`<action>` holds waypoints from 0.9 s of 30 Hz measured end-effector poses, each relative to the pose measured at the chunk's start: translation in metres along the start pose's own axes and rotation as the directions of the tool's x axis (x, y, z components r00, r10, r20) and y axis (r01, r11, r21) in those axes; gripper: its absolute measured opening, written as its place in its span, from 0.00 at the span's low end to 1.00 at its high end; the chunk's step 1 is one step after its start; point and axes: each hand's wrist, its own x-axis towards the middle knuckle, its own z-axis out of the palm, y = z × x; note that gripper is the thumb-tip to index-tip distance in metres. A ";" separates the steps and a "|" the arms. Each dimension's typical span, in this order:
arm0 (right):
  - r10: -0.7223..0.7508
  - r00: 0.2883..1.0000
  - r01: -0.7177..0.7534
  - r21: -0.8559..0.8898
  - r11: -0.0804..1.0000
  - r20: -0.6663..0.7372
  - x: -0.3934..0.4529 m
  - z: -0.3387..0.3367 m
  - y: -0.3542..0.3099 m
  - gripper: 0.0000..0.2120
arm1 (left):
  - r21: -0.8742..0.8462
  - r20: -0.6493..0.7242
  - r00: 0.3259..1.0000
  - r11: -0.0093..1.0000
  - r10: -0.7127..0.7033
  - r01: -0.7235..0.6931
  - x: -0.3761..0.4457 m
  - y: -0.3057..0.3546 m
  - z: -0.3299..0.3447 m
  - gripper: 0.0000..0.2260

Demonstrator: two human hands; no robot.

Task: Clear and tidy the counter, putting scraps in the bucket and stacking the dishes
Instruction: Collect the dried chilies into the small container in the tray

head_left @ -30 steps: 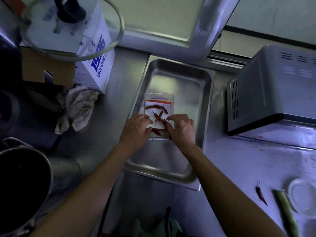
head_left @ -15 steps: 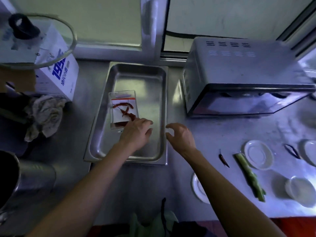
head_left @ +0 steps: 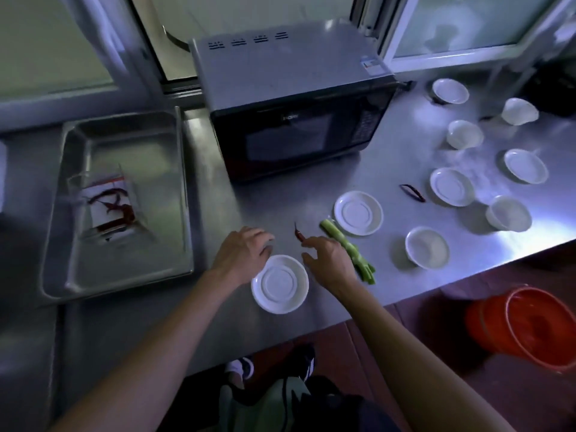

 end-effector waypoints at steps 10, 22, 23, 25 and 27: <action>0.045 0.995 -0.038 0.077 0.996 -0.092 -0.023 -0.010 0.050 0.12 | -0.027 -0.017 0.989 0.989 0.144 -0.145 0.015 0.043 0.032 0.04; 0.178 0.982 -0.173 0.078 0.982 -0.058 0.004 0.002 0.063 0.12 | -0.012 0.177 0.971 0.987 0.162 -0.162 0.074 0.024 0.074 0.11; 0.193 0.980 -0.188 0.076 0.979 -0.058 0.007 0.002 0.064 0.12 | -0.012 0.186 0.969 0.987 0.162 -0.163 0.077 0.021 0.077 0.11; 0.213 0.975 -0.209 0.064 0.976 -0.059 0.012 0.003 0.064 0.12 | -0.013 0.203 0.963 0.984 0.178 -0.179 0.082 0.016 0.082 0.11; 0.219 0.974 -0.216 0.057 0.975 -0.065 0.017 0.004 0.064 0.11 | 0.007 0.226 0.948 0.973 0.224 -0.231 0.087 0.012 0.086 0.11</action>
